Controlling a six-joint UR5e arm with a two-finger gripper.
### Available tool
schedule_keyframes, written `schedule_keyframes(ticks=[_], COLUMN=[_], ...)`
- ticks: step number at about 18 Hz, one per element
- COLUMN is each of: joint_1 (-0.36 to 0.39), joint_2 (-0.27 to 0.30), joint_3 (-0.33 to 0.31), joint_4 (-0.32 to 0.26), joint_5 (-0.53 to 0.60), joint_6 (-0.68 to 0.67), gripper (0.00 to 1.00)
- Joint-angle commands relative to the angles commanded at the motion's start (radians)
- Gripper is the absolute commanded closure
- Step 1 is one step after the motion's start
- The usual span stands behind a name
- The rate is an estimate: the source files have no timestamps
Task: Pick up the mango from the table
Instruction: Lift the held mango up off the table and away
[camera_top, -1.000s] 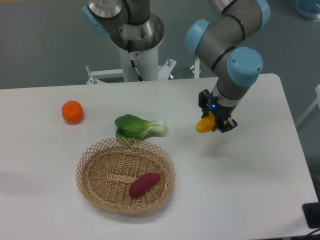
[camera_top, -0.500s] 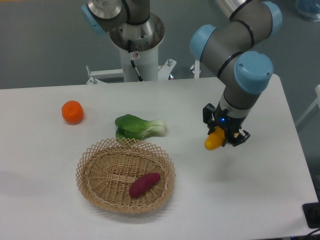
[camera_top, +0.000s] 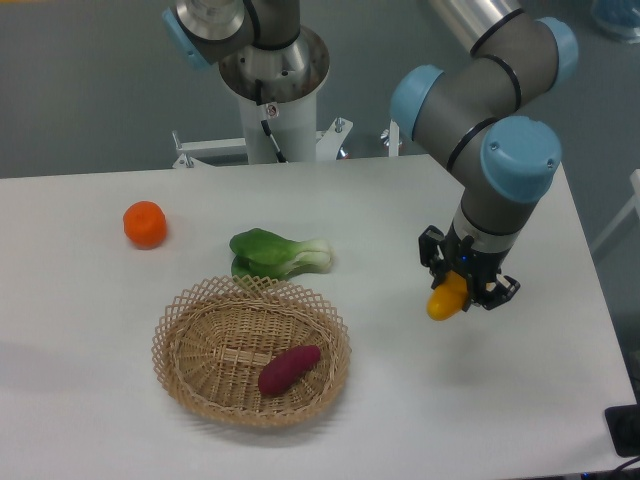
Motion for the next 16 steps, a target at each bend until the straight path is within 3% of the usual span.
schedule_keyframes(ticks=[4,16], joint_1=[0.000,-0.002], joint_2=[-0.011,-0.032], joint_3=[0.005,0.023], joint_4=[0.043,0.045], joint_5=[0.002,0.031], joint_6=[-0.025,-0.051], gripper=[0.52,0.52])
